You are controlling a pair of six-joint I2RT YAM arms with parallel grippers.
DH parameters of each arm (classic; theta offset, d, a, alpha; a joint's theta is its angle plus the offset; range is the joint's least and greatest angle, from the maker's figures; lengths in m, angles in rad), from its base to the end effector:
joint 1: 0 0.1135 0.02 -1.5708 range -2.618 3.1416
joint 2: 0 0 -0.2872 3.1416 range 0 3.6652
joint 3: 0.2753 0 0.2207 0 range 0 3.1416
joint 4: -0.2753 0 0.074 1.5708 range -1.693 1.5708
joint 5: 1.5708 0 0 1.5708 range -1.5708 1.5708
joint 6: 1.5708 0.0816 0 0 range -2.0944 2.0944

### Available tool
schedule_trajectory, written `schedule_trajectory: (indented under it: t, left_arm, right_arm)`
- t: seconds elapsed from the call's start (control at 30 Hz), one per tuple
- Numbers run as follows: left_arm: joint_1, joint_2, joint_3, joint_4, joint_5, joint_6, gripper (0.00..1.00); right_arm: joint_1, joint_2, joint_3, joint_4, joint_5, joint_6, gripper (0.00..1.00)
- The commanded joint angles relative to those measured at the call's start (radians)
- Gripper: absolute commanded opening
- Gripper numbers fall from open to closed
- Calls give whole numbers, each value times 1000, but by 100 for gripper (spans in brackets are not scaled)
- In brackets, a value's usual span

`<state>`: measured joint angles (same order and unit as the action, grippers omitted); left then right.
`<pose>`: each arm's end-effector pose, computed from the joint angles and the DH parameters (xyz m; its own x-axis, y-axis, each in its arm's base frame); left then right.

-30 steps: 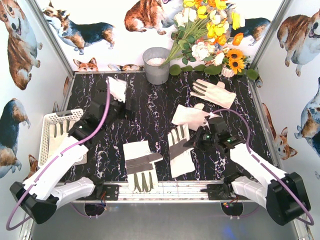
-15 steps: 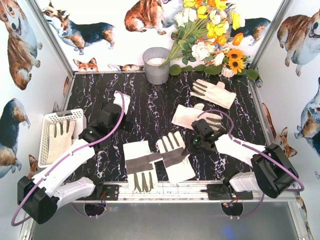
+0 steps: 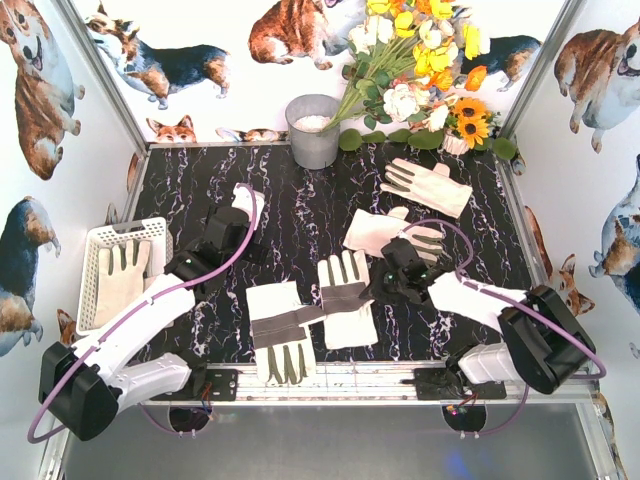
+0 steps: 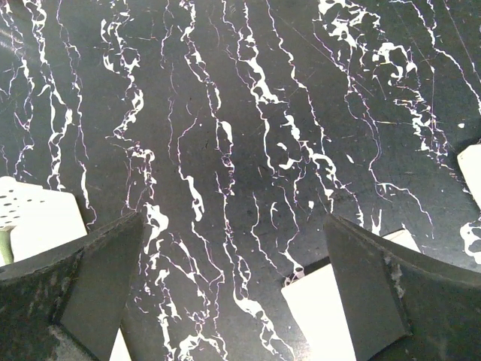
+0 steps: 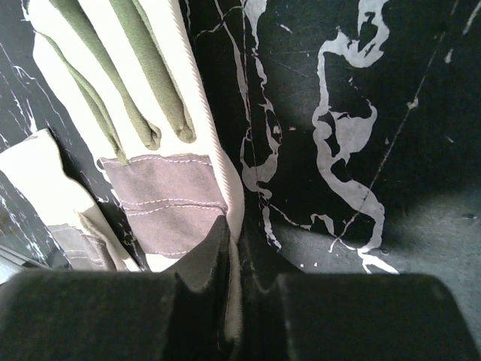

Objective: Put the gloves into the storage basket
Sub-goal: Place the glove at the center of the board, then adjust the glove at the center of the board.

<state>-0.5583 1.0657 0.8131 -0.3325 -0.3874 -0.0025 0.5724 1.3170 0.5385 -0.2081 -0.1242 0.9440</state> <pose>0.2083 -0.0938 0.2873 -0.4690 0.2902 -0.8342 0.2222 0.9529 0.2066 0.1851 0.1313 0.1558 -0.8931 0.3806 -0.2398 0.2190 0.8335 0.5073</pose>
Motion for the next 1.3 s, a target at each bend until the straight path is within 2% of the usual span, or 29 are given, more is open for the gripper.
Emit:
schedule_trajectory:
  t: [0.0,0.07,0.23,0.33,0.4,0.47,0.7,0.77,1.0,1.27]
  left_arm:
    - [7,3,19,23,-15,1,100]
    - [8,2,18,20,-19,3,100]
    - [7,2,16,18,-27,6,100]
    - [8,4,18,17,-28,7,100]
    - [7,4,18,16,-30,7,100]
    - [8,1,17,16,-33,7,100]
    - [7,-4,13,16,-37,7,100]
    - [7,-3,14,16,-38,8,100]
    - [7,3,17,20,-30,5,100]
    - [8,1,17,16,-33,6,100]
  right_arm:
    - [8,21,-7,92,-6,18,0]
    - [9,8,-15,93,-1,13,1]
    - [9,-44,-18,57,26,-32,34]
    - [9,-68,-20,45,30,-52,50]
    - [9,-80,-18,41,27,-65,57]
    - [9,-93,-12,25,32,-81,60]
    - [7,-145,-13,-78,124,-136,57]
    - [7,-152,-20,-86,119,-144,52]
    - [9,-113,-53,-8,18,-156,22]
    - [12,-52,-34,39,-53,-172,20]
